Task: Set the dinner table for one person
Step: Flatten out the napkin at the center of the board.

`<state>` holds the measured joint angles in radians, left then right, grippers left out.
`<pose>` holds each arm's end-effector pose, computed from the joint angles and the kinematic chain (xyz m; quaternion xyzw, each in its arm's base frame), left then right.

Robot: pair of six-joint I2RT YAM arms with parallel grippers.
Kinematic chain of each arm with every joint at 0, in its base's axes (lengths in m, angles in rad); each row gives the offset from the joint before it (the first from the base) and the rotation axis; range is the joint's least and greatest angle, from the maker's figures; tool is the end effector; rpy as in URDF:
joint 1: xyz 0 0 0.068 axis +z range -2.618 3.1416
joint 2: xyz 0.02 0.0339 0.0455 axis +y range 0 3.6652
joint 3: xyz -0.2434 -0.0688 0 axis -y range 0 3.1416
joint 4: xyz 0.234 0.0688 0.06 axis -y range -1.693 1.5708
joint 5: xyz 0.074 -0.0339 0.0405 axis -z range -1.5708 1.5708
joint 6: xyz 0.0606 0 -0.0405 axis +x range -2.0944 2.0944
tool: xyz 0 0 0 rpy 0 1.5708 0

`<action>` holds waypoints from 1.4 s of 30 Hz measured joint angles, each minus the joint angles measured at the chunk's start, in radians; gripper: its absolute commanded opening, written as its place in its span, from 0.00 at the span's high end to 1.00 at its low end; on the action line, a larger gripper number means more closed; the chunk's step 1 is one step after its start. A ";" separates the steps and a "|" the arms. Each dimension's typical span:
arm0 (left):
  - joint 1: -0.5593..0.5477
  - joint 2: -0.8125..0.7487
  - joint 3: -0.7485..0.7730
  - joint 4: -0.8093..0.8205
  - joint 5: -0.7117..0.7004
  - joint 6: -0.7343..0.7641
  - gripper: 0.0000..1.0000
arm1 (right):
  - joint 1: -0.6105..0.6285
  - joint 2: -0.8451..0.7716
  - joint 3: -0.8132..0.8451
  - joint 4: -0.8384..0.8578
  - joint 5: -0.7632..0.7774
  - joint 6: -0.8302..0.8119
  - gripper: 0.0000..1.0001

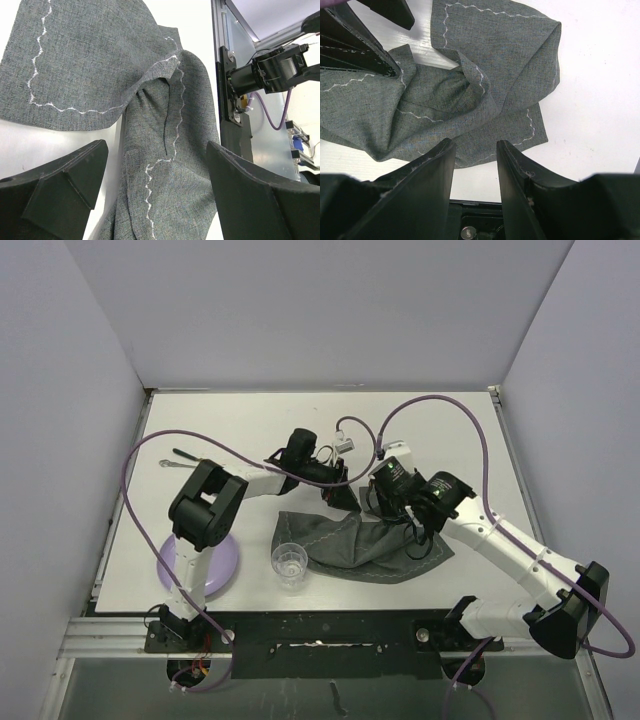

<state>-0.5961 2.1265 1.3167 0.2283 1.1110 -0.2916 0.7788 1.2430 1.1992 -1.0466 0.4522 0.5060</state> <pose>0.3316 -0.2906 0.1368 0.3609 0.7012 -0.5924 0.1649 0.1876 0.1479 0.2797 -0.0759 0.9450 -0.0354 0.3161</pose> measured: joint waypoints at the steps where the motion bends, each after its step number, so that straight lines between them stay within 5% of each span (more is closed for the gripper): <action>1: 0.000 0.004 -0.003 0.012 0.006 -0.008 0.21 | 0.000 -0.001 -0.002 0.000 0.000 0.000 0.60; 12: 0.000 0.049 -0.019 0.082 0.040 -0.057 0.22 | -0.006 -0.011 -0.006 -0.001 0.000 0.000 0.60; 23: 0.000 0.064 -0.087 0.186 0.066 -0.122 0.36 | -0.013 -0.011 -0.007 0.000 0.000 0.000 0.61; 42: 0.000 0.104 -0.101 0.438 0.130 -0.310 0.42 | -0.014 -0.013 -0.019 0.000 0.000 0.000 0.61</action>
<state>-0.5961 2.2307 1.2156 0.6659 1.2415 -0.6018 0.7643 1.2304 1.1805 -1.0466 0.4522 0.5056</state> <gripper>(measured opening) 0.595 0.390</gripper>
